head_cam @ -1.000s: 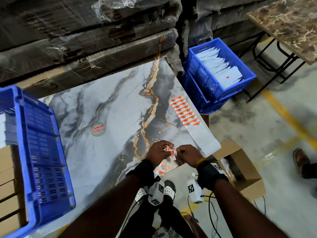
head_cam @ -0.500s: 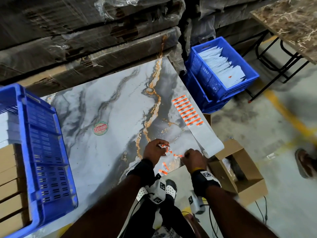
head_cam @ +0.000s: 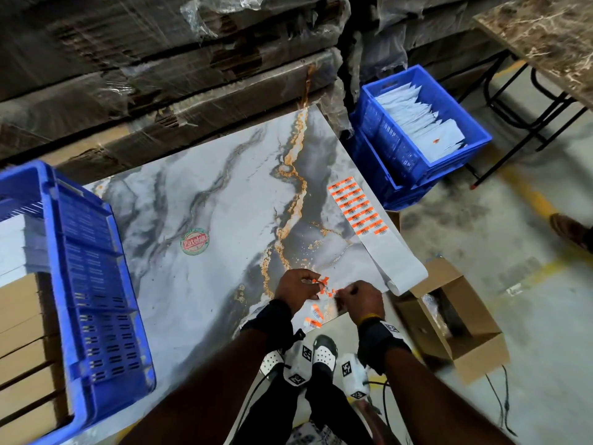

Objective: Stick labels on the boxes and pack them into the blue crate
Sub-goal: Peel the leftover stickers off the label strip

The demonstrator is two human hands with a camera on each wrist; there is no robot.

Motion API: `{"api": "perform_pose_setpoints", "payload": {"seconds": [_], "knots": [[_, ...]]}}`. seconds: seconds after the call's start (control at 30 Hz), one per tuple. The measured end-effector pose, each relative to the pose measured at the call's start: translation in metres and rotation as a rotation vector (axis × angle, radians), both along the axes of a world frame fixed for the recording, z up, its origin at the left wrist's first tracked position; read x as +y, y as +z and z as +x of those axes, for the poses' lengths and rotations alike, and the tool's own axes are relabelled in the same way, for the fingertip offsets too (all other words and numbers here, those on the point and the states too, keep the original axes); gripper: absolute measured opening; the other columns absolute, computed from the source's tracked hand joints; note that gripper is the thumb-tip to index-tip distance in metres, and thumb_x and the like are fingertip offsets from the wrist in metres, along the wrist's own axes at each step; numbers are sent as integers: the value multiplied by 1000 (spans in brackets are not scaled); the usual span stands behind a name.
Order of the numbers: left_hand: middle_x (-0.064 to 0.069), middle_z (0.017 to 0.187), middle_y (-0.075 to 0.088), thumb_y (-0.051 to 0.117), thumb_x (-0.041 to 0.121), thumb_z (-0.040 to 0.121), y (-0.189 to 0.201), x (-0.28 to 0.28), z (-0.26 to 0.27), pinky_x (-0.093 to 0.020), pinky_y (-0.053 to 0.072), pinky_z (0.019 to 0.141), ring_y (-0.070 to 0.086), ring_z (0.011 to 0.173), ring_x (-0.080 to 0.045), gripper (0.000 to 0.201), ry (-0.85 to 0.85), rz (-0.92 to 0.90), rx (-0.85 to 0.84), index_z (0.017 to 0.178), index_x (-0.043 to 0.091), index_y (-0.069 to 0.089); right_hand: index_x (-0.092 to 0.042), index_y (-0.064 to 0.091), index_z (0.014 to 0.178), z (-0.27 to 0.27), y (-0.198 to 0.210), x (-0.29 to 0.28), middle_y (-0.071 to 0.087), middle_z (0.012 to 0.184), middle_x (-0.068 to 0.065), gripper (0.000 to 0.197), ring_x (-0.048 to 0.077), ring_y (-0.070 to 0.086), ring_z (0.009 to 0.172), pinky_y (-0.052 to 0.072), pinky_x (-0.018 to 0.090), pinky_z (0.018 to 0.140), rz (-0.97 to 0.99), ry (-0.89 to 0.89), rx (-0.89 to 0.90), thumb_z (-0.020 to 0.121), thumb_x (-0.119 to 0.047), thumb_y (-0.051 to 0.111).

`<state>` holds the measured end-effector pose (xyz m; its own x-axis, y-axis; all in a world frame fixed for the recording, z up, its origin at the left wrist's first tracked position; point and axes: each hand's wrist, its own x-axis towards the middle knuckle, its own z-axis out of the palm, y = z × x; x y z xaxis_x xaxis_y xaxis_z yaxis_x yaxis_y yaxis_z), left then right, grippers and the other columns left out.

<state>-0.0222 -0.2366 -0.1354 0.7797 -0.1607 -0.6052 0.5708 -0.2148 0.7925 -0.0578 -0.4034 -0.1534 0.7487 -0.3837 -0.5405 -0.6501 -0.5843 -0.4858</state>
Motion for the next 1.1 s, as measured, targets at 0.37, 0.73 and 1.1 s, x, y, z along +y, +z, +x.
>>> {"api": "perform_pose_setpoints", "payload": {"seconds": [0.37,0.73,1.1], "knots": [[-18,85,71,72,-9,78,9,20,16,-40,60,77,68,74,-29,14,-157,-141,60,89,1,73,-15,67,76,6,31,2,66,61,-1,15,17,60,57,53,32,61,536,124,-97,90,-10,65],[-14,79,70,69,-7,83,-7,44,6,-28,57,62,70,65,-23,13,40,-47,42,93,1,67,-22,73,93,-7,-2,7,74,91,2,14,24,68,90,54,36,86,222,106,-77,87,-21,60],[-16,83,73,63,-9,83,-7,59,-2,-28,55,58,74,74,-34,22,72,5,-3,93,10,69,-20,68,109,-32,-12,8,63,104,6,24,20,65,96,44,23,84,48,269,-83,89,-10,61]]}}
